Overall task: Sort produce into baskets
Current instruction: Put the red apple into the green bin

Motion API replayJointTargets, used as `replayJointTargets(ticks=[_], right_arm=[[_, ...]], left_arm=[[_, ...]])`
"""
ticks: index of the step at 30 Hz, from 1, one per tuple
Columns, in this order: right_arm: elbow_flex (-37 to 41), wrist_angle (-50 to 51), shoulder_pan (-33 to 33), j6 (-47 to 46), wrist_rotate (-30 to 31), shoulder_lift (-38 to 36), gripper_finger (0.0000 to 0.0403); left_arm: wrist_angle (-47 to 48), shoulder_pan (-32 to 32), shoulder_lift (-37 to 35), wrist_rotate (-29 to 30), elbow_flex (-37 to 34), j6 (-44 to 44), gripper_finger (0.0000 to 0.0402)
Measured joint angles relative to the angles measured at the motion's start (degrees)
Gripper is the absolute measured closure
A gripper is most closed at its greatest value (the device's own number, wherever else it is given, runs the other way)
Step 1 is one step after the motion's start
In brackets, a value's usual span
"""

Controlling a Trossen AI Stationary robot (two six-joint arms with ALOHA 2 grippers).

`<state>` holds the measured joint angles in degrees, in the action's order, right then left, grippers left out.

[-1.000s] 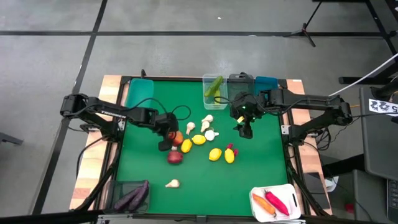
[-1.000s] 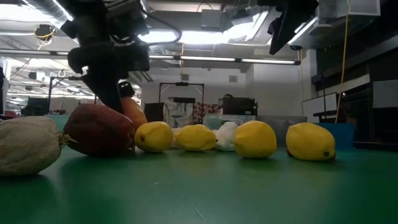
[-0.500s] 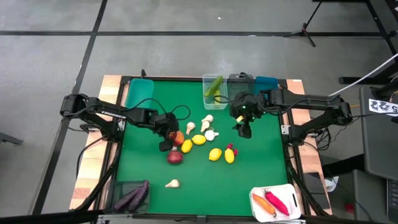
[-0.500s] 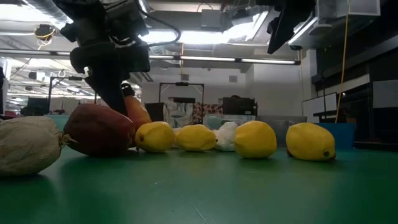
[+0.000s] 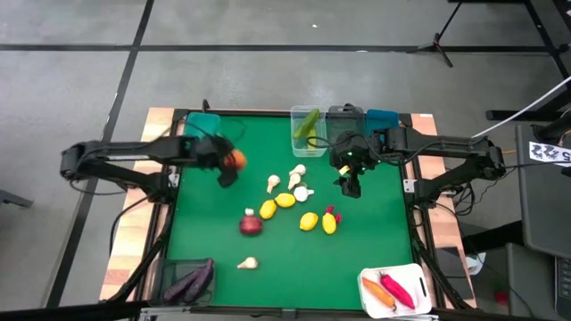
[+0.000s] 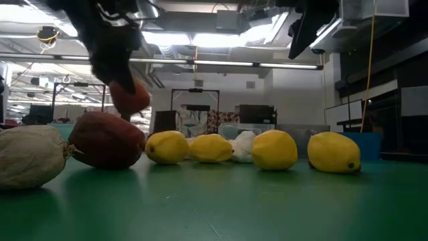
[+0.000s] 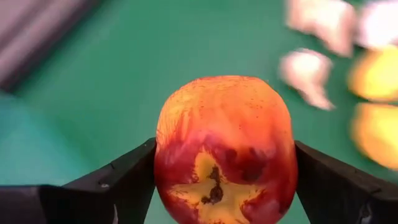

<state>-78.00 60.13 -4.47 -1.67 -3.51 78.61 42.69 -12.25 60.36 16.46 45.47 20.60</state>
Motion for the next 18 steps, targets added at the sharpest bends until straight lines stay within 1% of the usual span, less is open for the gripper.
replayJointTargets(ticks=[4,8,10,14,18], right_arm=[[0.00,-0.19,0.00,0.00,-0.04,0.00,0.0125],[0.00,-0.23,-0.01,0.00,-0.07,0.00,0.0125],[0.00,-0.23,0.00,-0.02,-0.09,0.00,0.0125],[0.00,-0.21,0.00,-0.02,-0.11,0.00,0.0125],[0.00,-0.21,0.00,-0.02,-0.11,0.00,0.0125]], left_arm=[[2.11,-5.06,-6.75,9.66,0.02,4.29,0.0085],[1.91,-10.40,-9.88,18.30,0.04,10.46,0.0084],[2.24,-13.32,-10.02,20.03,0.07,12.31,0.0084],[2.08,-18.96,-8.62,21.01,-0.29,14.00,0.0084],[0.91,-23.78,-6.21,21.25,-3.07,14.91,0.0083]])
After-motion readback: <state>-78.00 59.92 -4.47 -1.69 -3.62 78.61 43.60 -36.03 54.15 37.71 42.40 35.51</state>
